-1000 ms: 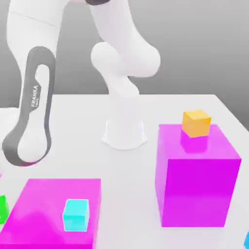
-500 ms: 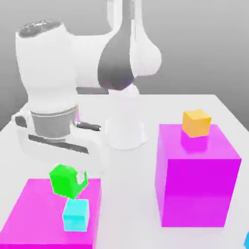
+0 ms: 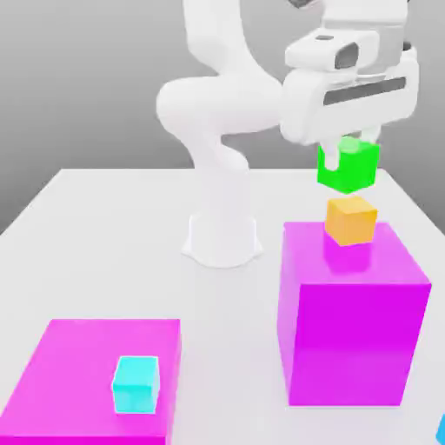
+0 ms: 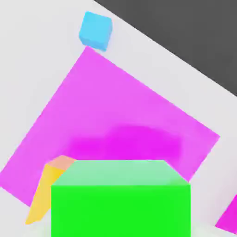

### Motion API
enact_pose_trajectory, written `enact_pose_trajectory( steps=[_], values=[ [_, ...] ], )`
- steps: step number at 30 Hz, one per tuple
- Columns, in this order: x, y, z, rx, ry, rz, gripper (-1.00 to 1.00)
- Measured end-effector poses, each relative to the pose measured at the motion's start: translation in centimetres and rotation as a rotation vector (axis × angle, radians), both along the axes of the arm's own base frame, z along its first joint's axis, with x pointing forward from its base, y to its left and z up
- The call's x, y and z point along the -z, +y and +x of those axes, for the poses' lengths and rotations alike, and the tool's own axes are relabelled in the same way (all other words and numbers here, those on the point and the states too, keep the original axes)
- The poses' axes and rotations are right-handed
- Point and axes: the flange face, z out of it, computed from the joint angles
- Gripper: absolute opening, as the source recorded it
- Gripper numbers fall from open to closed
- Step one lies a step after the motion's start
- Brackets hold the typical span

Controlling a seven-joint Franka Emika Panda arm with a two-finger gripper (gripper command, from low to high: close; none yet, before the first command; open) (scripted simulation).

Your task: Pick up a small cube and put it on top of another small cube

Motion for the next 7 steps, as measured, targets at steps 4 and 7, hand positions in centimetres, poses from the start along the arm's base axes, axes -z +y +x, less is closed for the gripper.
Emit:
enact_pose_trajectory(
  steps=[4,7],
  values=[
    [4.6,0.4,-0.6,-0.026,-0.001,-0.003,1.00],
    [4.6,0.4,-0.6,-0.026,-0.001,-0.003,1.00]
  ],
)
